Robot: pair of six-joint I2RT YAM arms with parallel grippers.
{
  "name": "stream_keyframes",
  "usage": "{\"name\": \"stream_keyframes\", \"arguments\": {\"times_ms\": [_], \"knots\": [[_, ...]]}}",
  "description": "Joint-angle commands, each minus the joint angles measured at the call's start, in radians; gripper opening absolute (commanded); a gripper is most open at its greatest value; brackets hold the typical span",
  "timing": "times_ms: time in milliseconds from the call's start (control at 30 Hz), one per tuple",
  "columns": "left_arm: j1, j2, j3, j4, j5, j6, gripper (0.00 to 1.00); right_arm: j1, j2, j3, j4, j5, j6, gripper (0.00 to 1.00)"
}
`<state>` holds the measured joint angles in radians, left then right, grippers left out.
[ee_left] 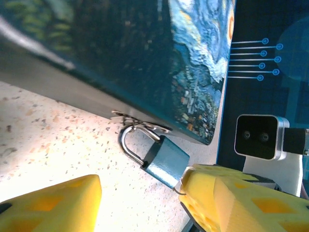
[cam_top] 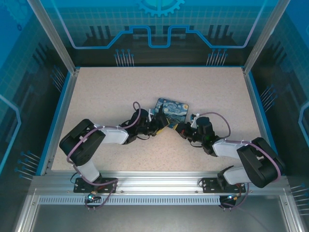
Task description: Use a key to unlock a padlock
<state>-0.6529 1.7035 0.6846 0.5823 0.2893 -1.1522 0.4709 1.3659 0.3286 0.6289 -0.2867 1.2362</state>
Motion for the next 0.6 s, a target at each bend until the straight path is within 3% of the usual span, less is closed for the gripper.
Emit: {"name": "stream_keyframes", "arguments": {"times_ms": [0,233,567], "knots": [[-0.016,-0.018,-0.051,0.090,-0.054,-0.084,0.63,0.036,0.007,0.011,-0.027,0.025,0.018,0.00],[-0.059,0.016,-0.138,0.271,-0.145,-0.226,0.57,0.080,0.050,-0.006,-0.012,0.061,0.061,0.00],[-0.081,0.076,-0.149,0.356,-0.195,-0.265,0.55,0.127,0.113,-0.010,0.053,0.094,0.116,0.00]]}}
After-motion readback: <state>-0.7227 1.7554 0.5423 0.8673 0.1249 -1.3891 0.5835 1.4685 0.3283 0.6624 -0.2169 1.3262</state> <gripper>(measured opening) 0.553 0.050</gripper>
